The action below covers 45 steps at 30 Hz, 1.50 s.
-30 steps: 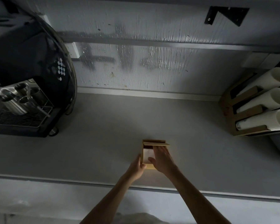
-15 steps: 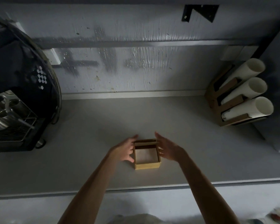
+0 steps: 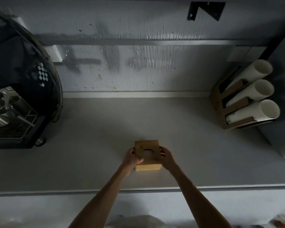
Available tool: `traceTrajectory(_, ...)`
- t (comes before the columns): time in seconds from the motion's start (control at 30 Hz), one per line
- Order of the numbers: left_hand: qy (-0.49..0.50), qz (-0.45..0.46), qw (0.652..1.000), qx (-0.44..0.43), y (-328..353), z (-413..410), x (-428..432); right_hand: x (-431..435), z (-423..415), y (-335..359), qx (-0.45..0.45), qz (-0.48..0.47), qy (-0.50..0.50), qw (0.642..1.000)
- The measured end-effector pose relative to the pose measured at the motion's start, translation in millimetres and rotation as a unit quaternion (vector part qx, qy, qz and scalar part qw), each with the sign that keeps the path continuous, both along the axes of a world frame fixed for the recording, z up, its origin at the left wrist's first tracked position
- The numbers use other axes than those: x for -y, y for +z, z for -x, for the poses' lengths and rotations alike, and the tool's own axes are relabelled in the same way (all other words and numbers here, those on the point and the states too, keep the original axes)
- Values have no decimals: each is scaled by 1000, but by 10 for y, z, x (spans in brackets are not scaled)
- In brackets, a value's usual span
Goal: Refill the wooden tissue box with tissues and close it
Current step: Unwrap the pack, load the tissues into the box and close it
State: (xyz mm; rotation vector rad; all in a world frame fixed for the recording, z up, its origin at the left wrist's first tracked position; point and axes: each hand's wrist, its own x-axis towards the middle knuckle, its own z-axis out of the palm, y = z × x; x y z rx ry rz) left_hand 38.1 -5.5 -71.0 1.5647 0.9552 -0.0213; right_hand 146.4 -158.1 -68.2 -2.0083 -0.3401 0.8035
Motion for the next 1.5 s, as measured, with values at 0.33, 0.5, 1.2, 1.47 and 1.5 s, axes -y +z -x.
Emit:
traceTrajectory(0.33,-244,-482,842,-2,-163,130,288,-63,529,-110,434,212,213,849)
traceTrajectory(0.5,-239,-497,834,-25,-174,298,148,150,295,-204,367,236,199,878)
traceTrajectory(1.2,-82,128,981,125,-83,-84,663,871,151,-49,-133,-195,-123,964)
traceTrajectory(1.47,-160,-54,983,72,-72,-58,730,933,70,-155,103,-23,30,994)
traceTrajectory(1.5,-168,-75,980,72,-55,-105,724,906,39,-132,130,-6,30,991)
